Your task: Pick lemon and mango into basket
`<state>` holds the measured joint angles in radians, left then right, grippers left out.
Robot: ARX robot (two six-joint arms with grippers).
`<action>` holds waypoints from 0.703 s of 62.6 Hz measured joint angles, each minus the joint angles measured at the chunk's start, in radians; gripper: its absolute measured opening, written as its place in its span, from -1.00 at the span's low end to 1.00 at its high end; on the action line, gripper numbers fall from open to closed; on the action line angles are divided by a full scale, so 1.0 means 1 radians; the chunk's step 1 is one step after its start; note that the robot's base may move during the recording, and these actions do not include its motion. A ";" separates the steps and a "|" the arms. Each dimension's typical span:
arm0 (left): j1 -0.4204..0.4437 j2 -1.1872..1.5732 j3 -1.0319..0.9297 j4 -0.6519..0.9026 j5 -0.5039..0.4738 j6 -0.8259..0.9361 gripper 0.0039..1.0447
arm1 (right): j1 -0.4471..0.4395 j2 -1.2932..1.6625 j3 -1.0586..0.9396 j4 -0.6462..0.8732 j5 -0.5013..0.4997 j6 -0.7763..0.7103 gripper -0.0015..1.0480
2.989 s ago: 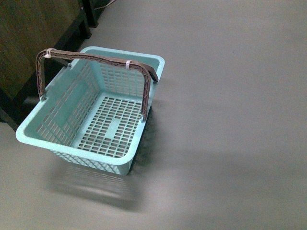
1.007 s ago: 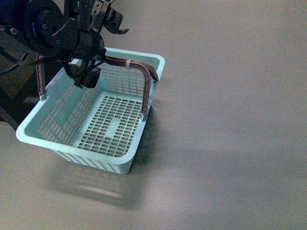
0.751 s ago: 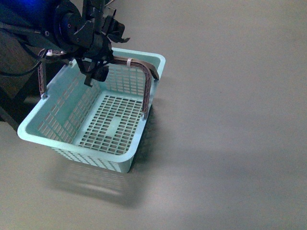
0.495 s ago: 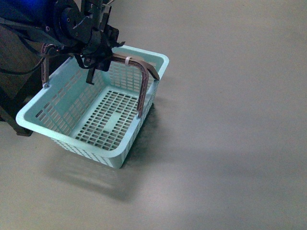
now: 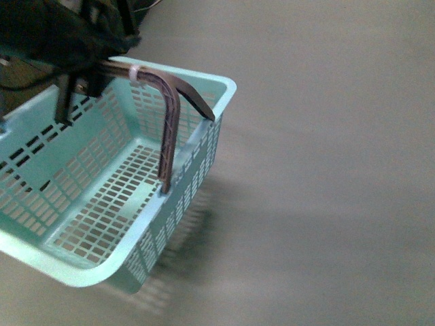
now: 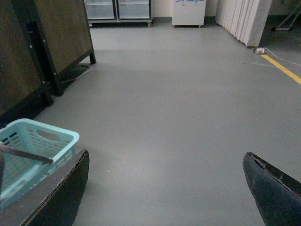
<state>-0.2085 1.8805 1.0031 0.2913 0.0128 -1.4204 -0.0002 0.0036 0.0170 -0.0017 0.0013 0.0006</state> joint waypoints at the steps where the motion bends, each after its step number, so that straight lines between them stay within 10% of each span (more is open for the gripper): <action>1: 0.003 -0.041 -0.024 -0.004 0.005 -0.002 -0.45 | 0.000 0.000 0.000 0.000 0.000 0.000 0.83; 44: 0.109 -0.948 -0.222 -0.427 0.093 -0.038 -0.45 | 0.000 0.000 0.000 0.000 0.000 0.000 0.83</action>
<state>-0.0990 0.9325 0.7807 -0.1356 0.1062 -1.4582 -0.0002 0.0036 0.0170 -0.0017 0.0013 0.0006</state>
